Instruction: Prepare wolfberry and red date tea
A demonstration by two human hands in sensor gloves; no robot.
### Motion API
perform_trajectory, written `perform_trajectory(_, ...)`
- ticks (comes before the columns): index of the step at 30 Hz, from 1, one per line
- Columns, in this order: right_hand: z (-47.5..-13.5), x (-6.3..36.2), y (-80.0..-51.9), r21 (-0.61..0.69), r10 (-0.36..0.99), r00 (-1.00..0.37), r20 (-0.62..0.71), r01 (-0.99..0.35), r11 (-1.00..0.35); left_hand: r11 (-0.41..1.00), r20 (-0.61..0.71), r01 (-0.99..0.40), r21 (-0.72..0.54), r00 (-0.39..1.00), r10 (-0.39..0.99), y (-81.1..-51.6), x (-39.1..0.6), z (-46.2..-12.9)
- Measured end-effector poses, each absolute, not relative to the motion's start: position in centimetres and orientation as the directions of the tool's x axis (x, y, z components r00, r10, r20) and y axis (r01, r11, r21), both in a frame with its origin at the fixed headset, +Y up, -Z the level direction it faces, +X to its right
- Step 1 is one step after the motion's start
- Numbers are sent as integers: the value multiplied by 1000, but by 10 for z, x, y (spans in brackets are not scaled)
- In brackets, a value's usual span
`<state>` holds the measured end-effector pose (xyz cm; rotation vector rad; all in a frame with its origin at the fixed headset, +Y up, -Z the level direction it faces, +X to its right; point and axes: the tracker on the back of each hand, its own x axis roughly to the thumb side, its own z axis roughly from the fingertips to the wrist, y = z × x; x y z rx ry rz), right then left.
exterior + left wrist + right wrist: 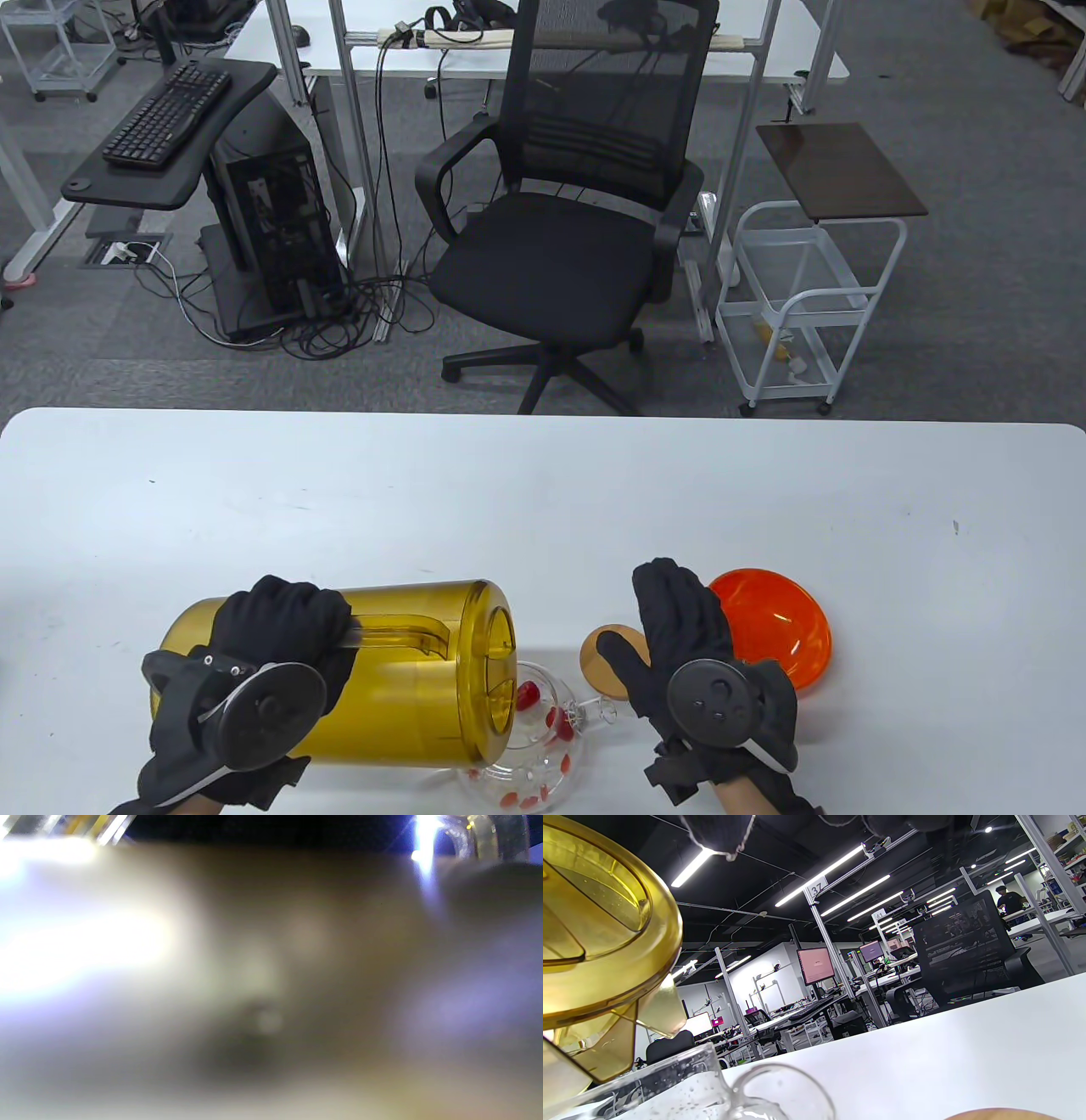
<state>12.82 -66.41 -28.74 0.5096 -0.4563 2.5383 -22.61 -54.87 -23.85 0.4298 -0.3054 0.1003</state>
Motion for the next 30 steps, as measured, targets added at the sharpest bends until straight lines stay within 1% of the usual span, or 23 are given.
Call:
perform_trajectory(13,-288,129,-664,-214,416,-798,436,-541,-813,908,312,-133,397,950,2,-548,-221,-238)
perform_trajectory(30,-289,129,-664,-213,422,-796,435,-546,-810,908,309,-128,398,951,-2,-546,-221,-237)
